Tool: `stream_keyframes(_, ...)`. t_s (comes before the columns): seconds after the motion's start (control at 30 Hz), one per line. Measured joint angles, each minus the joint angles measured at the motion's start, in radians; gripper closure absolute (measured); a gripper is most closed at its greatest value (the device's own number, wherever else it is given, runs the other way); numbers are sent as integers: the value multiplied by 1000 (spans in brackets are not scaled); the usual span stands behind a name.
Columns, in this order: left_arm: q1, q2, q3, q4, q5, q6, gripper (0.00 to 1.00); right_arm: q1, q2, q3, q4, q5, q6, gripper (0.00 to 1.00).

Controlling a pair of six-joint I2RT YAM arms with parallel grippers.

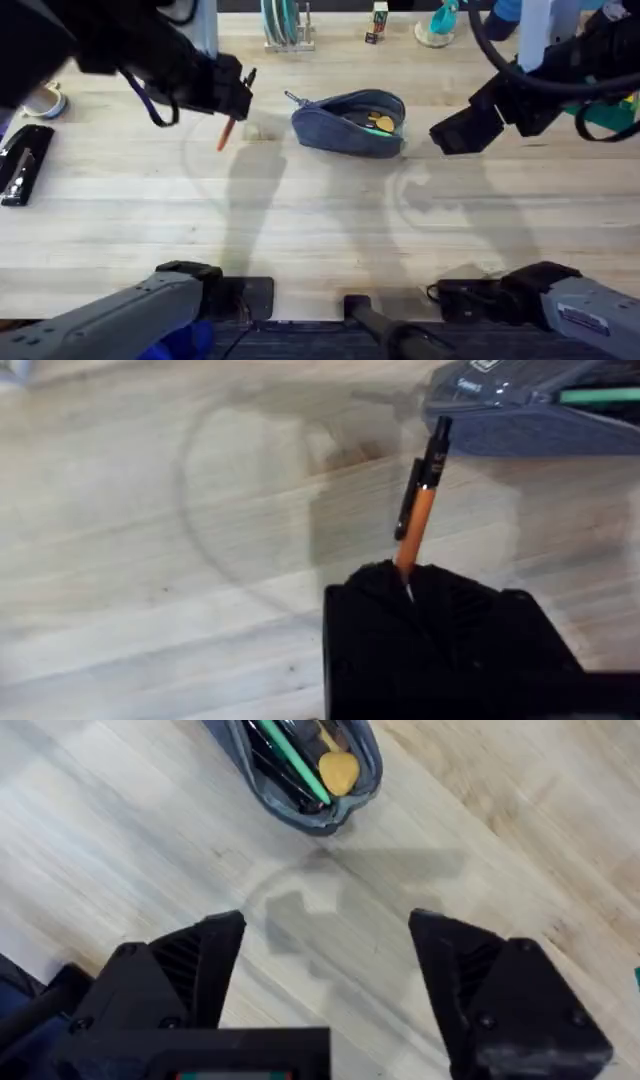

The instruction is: Unzip the bag, pick up the pens from the table one at a time and place them inside, then zip the bag closed.

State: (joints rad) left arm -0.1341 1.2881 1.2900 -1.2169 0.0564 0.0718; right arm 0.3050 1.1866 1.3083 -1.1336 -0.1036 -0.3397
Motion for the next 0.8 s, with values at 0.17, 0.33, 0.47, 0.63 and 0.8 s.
stream_keyframes(0.17, 0, 0, 66, -7, 54, 134, 961, 0, 0, 0, 0, 0, 0, 5)
stream_keyframes(0.33, 0, 0, 73, 0, 190, 296, 961, 0, 0, 0, 0, 0, 0, 4)
stream_keyframes(0.47, 0, 0, 73, 40, 337, 426, 961, 0, 0, 0, 0, 0, 0, 4)
stream_keyframes(0.63, 0, 0, 73, 122, 505, 545, 961, 0, 0, 0, 0, 0, 0, 4)
stream_keyframes(0.8, -18, 23, 75, 200, 591, 599, 961, 0, 0, 0, 0, 0, 0, 5)
